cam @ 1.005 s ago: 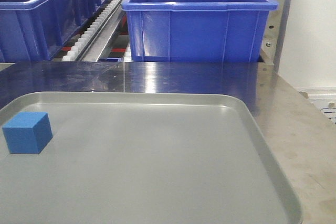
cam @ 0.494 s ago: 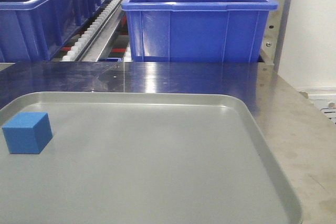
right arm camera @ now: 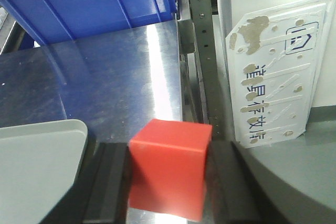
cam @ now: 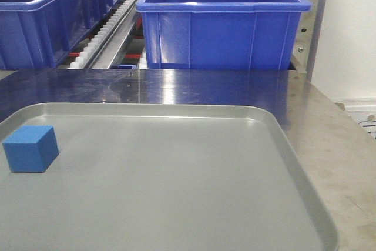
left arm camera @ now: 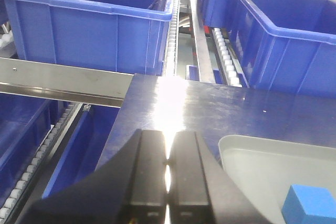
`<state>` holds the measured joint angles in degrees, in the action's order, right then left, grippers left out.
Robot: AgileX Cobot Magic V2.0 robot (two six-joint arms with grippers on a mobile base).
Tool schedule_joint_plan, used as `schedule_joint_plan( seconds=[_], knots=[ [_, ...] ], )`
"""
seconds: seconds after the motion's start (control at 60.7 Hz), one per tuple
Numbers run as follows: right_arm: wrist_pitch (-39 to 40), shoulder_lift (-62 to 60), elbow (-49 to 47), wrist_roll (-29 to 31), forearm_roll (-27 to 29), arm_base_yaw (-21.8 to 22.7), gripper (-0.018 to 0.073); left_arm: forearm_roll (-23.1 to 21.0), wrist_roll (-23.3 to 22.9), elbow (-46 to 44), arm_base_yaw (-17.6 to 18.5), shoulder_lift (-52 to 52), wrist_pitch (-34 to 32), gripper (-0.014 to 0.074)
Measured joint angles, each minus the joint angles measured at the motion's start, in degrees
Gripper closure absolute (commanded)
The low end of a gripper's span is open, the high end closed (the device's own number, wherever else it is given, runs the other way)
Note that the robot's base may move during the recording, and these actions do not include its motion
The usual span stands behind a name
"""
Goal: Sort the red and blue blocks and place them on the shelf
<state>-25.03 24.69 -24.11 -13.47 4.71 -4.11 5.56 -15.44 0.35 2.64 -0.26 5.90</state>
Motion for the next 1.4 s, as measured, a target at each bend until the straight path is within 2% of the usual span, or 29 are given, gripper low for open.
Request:
schedule_joint_plan(
  seconds=[1.4],
  knots=[
    [0.0, 0.0, 0.0, 0.0, -0.04, 0.0, 0.051, 0.0, 0.0, 0.0, 0.0, 0.0, 0.0, 0.0461]
  ],
)
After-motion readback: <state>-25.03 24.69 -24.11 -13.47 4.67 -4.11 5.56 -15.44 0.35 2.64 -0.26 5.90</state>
